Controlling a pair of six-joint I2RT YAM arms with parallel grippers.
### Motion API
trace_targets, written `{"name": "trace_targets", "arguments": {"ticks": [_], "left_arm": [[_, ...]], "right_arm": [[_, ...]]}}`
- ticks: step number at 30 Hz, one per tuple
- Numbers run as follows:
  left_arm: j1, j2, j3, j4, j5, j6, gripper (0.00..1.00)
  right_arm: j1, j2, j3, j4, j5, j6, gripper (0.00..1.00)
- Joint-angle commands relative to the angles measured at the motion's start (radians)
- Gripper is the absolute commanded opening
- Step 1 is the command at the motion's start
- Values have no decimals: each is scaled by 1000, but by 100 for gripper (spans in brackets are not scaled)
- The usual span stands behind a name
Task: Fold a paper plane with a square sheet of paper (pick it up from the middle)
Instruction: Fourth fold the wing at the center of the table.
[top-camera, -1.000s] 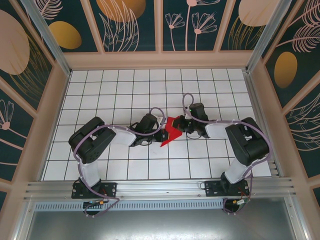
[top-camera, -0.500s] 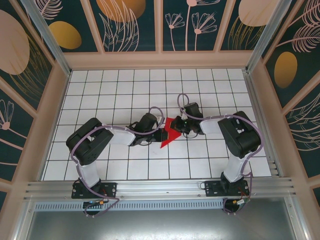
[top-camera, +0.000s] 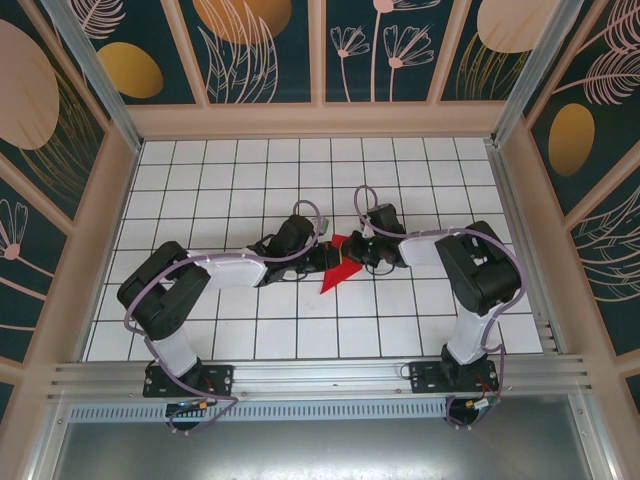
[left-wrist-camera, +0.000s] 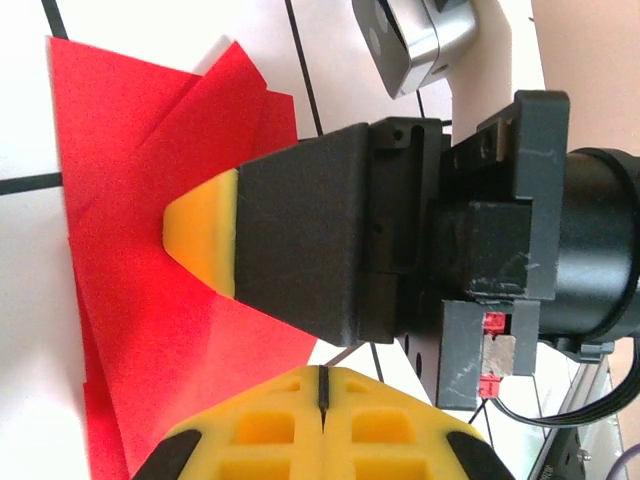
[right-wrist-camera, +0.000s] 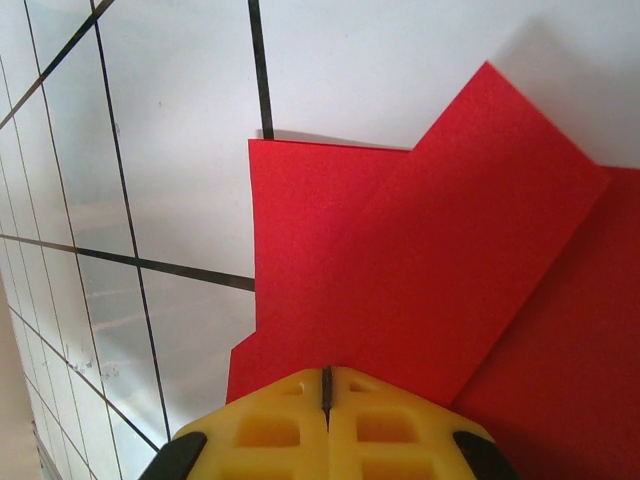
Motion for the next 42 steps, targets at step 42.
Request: {"name": "trace_targets", "arguments": {"ticks": [42], "left_arm": [[-18, -21, -218, -145, 119, 87, 0]], "right_arm": [[3, 87, -4, -138, 92, -9, 0]]}}
